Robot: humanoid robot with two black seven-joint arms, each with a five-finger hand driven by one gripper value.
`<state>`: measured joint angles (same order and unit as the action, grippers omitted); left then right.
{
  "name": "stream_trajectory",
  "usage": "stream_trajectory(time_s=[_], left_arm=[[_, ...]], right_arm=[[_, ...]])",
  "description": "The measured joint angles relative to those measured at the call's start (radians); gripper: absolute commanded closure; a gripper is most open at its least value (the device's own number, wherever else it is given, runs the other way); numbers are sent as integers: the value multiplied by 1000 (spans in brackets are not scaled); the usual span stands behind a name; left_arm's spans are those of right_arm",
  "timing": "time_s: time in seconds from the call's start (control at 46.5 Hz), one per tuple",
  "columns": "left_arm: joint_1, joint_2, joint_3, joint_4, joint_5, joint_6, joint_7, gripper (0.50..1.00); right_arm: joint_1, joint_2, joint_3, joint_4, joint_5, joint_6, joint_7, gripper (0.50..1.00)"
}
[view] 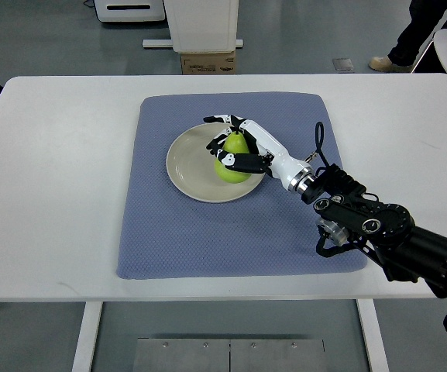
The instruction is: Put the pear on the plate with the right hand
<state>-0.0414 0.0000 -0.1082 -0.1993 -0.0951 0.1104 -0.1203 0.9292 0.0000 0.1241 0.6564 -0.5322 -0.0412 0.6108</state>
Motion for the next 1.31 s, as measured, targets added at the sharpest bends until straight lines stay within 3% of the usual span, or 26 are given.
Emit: stream_trajectory(time_s=[0.043, 0.193, 0.559, 0.795, 1.182, 1.311], left_arm=[[0, 0, 0, 0, 0, 0, 0, 500], [0, 0, 0, 0, 0, 0, 0, 500], [0, 0, 0, 0, 0, 0, 0, 500], [0, 0, -1, 0, 0, 0, 0, 500], [0, 0, -1, 0, 0, 0, 0, 500], [0, 0, -1, 0, 0, 0, 0, 500]], right_arm=[[-2, 0, 0, 0, 0, 0, 0, 940], [-8, 0, 0, -1, 1, -1, 0, 842], [-11, 0, 5, -3, 1, -10, 0, 737], [-4, 0, 9, -10, 3, -23, 0, 517], [-1, 0, 4, -3, 3, 4, 0, 502], [6, 0, 3, -3, 3, 61, 0, 505]])
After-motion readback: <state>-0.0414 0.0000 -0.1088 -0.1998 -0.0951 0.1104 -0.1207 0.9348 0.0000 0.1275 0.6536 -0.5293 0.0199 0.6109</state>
